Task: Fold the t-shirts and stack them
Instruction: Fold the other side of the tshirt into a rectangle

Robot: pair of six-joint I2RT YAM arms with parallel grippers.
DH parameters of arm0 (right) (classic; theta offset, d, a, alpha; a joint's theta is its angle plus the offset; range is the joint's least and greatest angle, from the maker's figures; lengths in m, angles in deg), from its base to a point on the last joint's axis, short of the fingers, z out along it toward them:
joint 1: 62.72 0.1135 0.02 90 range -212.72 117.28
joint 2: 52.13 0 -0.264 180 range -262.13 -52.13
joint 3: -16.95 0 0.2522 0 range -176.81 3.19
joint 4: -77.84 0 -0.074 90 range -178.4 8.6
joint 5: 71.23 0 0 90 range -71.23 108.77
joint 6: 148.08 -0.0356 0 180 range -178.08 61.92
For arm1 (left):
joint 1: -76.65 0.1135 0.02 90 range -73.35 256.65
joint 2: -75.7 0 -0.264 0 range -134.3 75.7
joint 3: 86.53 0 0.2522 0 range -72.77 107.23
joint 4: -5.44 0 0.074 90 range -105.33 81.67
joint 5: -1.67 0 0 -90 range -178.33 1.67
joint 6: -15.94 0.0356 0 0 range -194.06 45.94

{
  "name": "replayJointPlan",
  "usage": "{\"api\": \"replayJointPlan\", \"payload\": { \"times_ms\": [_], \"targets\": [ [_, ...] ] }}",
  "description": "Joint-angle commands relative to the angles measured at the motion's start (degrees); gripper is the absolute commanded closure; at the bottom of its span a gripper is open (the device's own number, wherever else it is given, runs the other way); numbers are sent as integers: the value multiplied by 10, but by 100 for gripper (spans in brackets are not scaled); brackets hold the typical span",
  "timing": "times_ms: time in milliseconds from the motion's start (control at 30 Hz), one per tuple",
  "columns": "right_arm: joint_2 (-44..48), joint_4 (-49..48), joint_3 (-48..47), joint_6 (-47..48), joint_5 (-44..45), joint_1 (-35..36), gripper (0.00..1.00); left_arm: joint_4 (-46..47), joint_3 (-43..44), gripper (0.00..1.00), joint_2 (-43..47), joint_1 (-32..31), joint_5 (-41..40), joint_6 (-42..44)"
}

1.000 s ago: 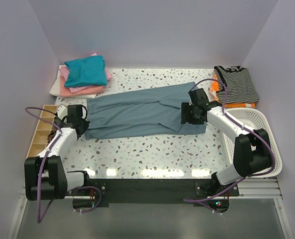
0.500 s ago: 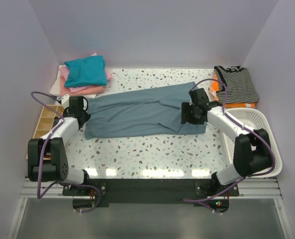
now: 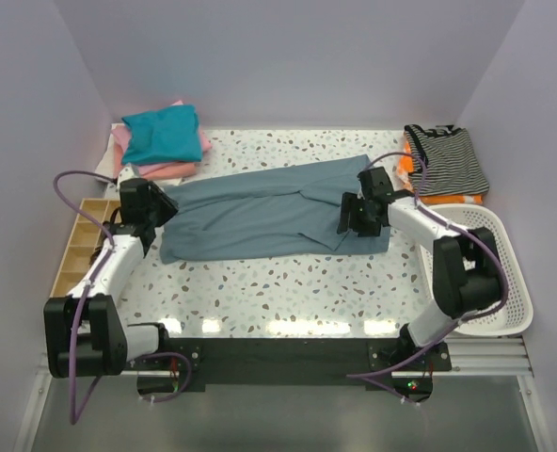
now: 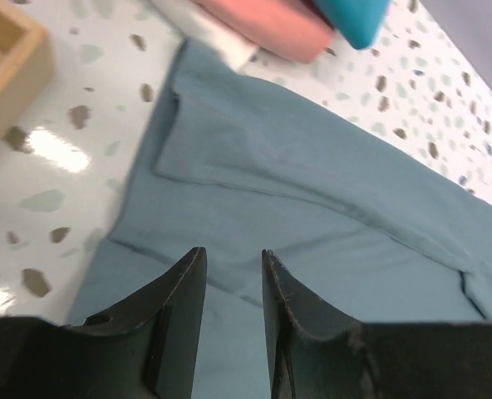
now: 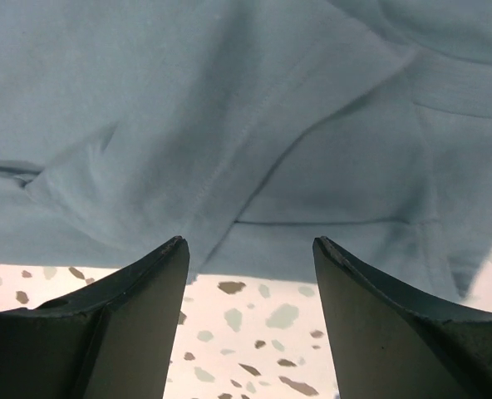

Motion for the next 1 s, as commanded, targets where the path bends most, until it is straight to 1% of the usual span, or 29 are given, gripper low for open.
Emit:
{"api": "replayJointPlan", "payload": {
  "times_ms": [0, 67, 133, 233, 267, 367, 467, 500, 533, 567, 600, 667, 700, 867, 967],
  "targets": [
    [-36, -71, 0, -52, -94, 0, 35, 82, -16, 63, -35, -11, 123, 14],
    [-46, -106, 11, -68, -116, 0, 35, 97, -22, 64, -56, -19, 138, 14],
    [-46, -129, 25, -83, -120, 0, 35, 108, -27, 65, -68, -29, 137, 14],
    [-44, -138, 40, -92, -122, -1, 36, 112, -27, 65, -81, -29, 140, 17],
    [-43, -139, 42, -92, -123, 0, 36, 113, -26, 65, -90, -38, 141, 17],
    [-39, -146, 54, -93, -126, 0, 41, 119, -29, 65, -103, -49, 139, 17],
    [-37, -154, 62, -93, -127, 1, 55, 120, -27, 66, -121, -56, 139, 18],
    [-38, -154, 61, -92, -127, 0, 63, 120, -26, 66, -125, -57, 138, 18],
    [-39, -154, 59, -91, -129, 0, 68, 121, -26, 66, -132, -59, 138, 18],
    [-40, -155, 59, -91, -132, 0, 76, 122, -26, 66, -137, -61, 138, 18],
    [-40, -157, 57, -87, -133, 1, 86, 122, -26, 66, -138, -62, 138, 18],
    [-35, -155, 56, -85, -128, 0, 95, 122, -26, 66, -144, -66, 138, 19],
    [-31, -154, 57, -82, -126, 1, 97, 122, -26, 66, -144, -67, 137, 18],
    [14, -140, 40, -68, -118, 0, 100, 122, -27, 66, -151, -68, 135, 20],
    [5, -130, -10, -62, -126, 0, 98, 125, -25, 66, -160, -69, 143, 21]
  ]
}}
